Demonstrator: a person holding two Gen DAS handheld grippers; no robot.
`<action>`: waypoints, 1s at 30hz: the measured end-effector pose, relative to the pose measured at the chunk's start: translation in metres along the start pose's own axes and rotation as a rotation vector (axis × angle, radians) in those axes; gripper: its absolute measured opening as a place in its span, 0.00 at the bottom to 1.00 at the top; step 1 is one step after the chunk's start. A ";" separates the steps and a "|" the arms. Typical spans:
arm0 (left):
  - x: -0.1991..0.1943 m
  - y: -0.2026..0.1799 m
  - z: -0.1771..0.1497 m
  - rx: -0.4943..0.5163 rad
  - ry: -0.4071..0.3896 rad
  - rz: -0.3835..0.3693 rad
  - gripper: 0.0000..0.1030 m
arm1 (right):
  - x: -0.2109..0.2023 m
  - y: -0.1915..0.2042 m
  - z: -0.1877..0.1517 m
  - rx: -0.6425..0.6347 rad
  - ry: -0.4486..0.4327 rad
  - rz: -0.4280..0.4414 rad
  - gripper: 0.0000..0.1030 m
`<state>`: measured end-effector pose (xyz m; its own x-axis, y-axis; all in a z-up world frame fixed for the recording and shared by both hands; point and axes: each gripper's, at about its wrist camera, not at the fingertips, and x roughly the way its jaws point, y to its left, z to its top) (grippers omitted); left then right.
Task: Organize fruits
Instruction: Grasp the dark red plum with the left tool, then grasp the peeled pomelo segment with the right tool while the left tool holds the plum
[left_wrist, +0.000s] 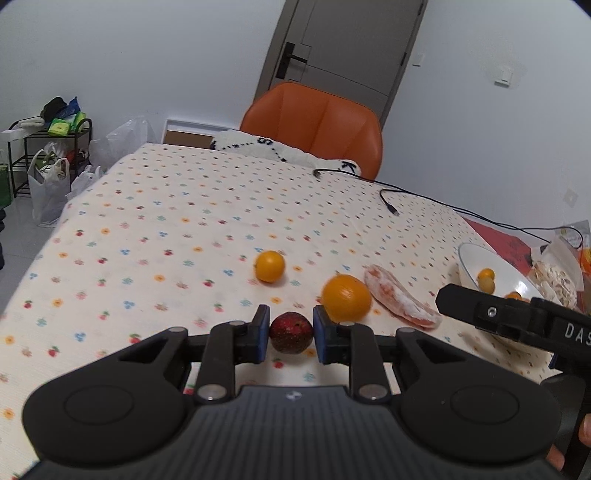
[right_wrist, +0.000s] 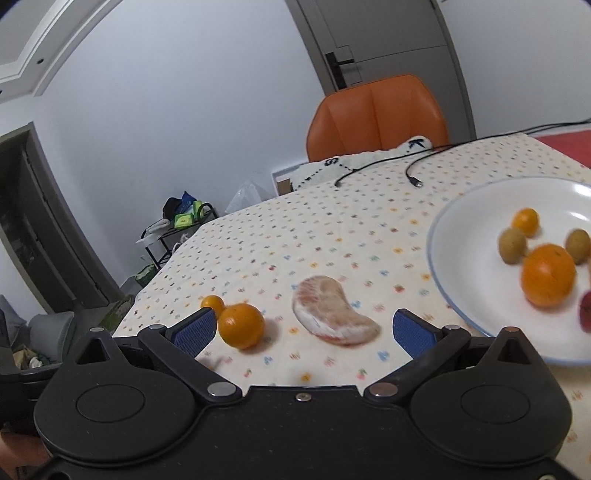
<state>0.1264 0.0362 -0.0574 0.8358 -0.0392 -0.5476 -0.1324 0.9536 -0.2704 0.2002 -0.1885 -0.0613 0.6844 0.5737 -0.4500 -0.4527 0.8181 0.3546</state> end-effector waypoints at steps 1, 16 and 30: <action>0.000 0.002 0.001 -0.003 -0.003 0.003 0.23 | 0.002 0.002 0.001 -0.011 -0.001 0.001 1.00; -0.004 0.024 0.009 -0.048 -0.028 0.033 0.23 | 0.030 0.018 0.008 -0.119 0.031 -0.041 0.87; -0.008 0.021 0.008 -0.044 -0.034 0.024 0.23 | 0.031 0.015 0.004 -0.177 0.067 -0.105 0.21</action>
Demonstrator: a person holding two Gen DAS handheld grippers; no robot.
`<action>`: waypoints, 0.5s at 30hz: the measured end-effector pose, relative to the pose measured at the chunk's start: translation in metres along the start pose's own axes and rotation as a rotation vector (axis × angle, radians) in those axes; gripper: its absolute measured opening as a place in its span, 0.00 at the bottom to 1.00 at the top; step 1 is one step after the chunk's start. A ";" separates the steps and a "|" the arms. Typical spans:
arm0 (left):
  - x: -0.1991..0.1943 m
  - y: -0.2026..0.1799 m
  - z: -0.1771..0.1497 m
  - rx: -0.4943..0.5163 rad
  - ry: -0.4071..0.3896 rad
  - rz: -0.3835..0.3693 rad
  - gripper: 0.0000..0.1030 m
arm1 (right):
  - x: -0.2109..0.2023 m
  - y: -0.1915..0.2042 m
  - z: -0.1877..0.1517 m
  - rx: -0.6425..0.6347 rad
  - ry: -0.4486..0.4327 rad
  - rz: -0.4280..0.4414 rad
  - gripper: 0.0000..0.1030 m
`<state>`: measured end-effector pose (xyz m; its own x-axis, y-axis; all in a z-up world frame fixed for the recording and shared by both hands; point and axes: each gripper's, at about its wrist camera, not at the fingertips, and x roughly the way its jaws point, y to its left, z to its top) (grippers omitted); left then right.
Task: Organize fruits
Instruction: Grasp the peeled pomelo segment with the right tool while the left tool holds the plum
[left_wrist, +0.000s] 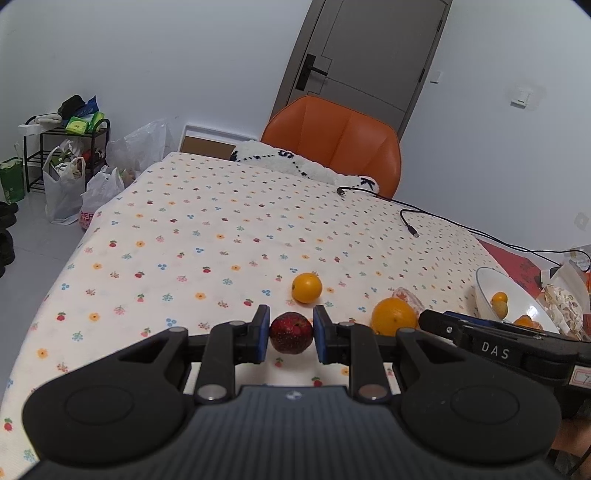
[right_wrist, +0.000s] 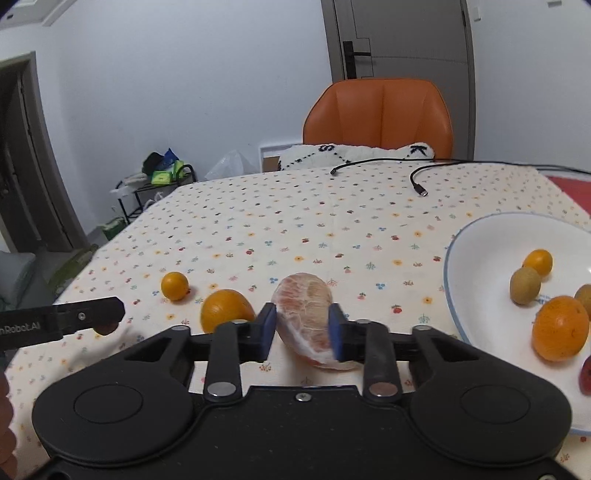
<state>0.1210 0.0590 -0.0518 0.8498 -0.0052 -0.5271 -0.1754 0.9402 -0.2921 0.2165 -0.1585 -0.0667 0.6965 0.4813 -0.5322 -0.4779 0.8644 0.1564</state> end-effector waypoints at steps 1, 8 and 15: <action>0.000 -0.001 0.000 0.002 -0.001 -0.001 0.23 | -0.002 -0.001 -0.001 0.004 -0.001 0.009 0.15; -0.005 -0.011 0.000 0.019 -0.006 -0.016 0.23 | -0.013 -0.008 -0.006 0.029 0.007 0.043 0.04; -0.009 -0.015 -0.001 0.026 -0.015 -0.016 0.23 | -0.018 -0.009 -0.004 0.036 -0.008 0.052 0.23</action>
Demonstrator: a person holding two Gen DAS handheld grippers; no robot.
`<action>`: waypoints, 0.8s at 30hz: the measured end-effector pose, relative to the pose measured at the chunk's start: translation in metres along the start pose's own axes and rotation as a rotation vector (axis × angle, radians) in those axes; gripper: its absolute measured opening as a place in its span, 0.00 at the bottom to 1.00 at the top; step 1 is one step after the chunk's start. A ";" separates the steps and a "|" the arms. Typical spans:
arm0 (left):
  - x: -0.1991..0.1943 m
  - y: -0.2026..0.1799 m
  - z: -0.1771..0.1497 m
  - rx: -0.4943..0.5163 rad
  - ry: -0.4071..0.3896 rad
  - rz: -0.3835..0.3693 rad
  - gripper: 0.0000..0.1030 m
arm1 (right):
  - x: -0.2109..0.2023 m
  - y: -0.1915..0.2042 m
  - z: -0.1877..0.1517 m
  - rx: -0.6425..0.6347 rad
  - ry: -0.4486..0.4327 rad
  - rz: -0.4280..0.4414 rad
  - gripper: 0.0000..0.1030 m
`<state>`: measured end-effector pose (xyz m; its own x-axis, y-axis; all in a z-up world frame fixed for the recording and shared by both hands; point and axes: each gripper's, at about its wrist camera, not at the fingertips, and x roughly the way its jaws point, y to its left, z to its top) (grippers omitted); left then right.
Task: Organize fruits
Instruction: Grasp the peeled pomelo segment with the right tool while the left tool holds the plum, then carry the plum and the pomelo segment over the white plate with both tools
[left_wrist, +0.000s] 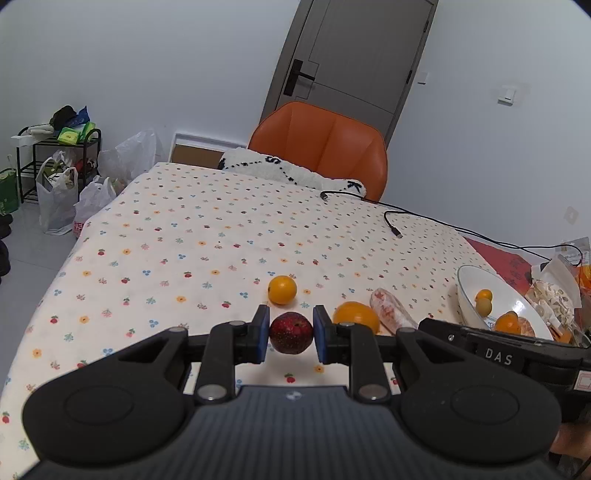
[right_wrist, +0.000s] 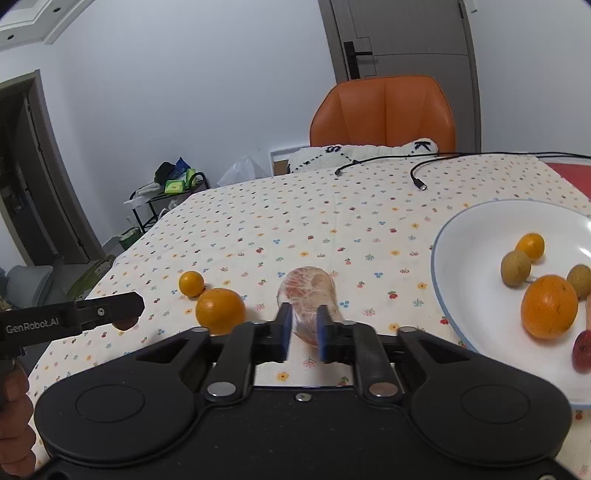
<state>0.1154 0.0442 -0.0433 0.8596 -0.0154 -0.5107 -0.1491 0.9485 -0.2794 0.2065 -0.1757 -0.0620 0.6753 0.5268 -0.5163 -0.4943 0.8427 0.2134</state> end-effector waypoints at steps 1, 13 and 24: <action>0.000 0.000 0.000 -0.002 0.000 0.001 0.23 | 0.000 0.000 0.001 0.002 -0.004 0.006 0.29; 0.011 0.017 -0.002 -0.031 0.021 0.012 0.23 | 0.027 0.008 0.006 -0.038 0.027 -0.030 0.51; 0.015 0.024 -0.001 -0.040 0.031 0.017 0.23 | 0.042 0.011 0.007 -0.070 0.044 -0.054 0.42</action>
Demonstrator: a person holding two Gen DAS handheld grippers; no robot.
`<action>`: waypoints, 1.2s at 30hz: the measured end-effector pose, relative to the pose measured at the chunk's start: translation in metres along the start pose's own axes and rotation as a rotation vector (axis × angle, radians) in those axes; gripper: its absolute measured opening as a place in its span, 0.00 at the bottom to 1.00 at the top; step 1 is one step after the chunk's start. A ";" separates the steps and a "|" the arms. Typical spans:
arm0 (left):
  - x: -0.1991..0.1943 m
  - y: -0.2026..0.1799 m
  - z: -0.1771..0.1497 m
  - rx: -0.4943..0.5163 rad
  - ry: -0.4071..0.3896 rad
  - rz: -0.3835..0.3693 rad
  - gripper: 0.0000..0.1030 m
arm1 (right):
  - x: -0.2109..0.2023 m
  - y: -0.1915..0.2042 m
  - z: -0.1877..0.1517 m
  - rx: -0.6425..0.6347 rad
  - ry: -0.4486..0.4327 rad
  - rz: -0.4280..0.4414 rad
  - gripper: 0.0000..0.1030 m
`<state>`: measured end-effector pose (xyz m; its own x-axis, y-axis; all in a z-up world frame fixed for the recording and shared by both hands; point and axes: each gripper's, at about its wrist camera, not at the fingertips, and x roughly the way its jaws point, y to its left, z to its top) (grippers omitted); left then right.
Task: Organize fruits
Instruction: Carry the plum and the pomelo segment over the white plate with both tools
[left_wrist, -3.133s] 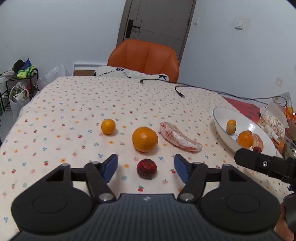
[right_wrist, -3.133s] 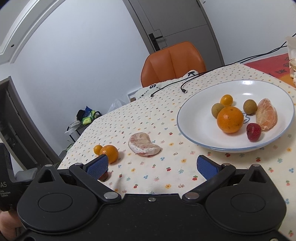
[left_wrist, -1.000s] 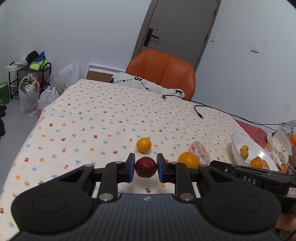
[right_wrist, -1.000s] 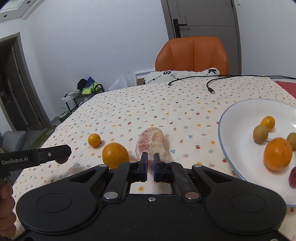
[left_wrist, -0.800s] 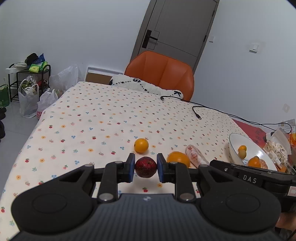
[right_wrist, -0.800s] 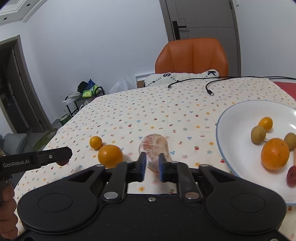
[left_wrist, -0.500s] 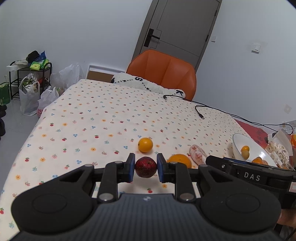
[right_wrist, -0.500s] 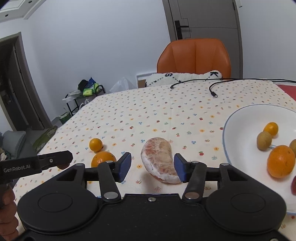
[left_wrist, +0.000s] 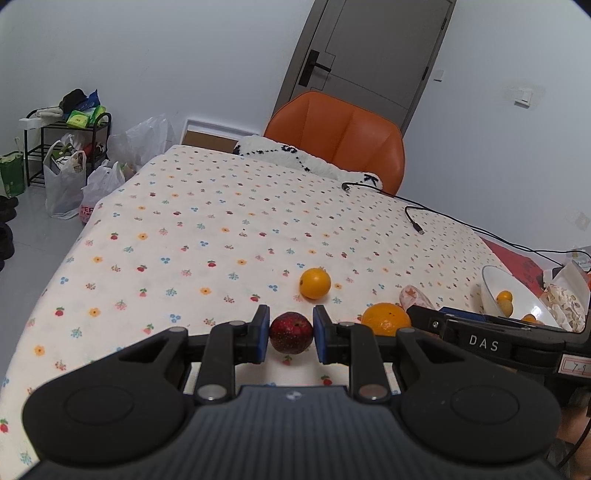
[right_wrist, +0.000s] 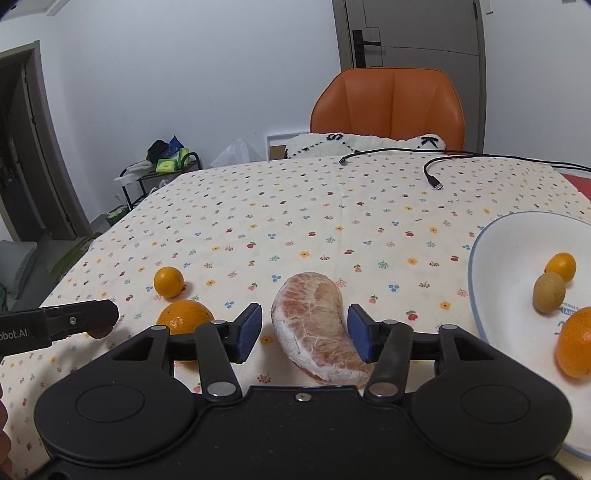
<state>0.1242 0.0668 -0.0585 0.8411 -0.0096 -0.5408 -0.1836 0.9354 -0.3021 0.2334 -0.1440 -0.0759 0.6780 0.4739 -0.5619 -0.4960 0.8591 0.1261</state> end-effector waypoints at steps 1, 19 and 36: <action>0.000 0.000 0.000 0.000 0.000 0.000 0.23 | -0.001 0.000 0.000 -0.004 -0.001 -0.013 0.40; -0.015 -0.020 0.002 0.036 -0.028 -0.023 0.23 | -0.039 -0.008 -0.008 0.043 -0.060 0.041 0.37; -0.018 -0.063 -0.001 0.096 -0.036 -0.077 0.23 | -0.078 -0.041 -0.014 0.113 -0.139 0.003 0.38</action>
<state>0.1200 0.0073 -0.0307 0.8689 -0.0711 -0.4899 -0.0702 0.9619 -0.2642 0.1933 -0.2185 -0.0482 0.7488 0.4922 -0.4438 -0.4394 0.8701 0.2235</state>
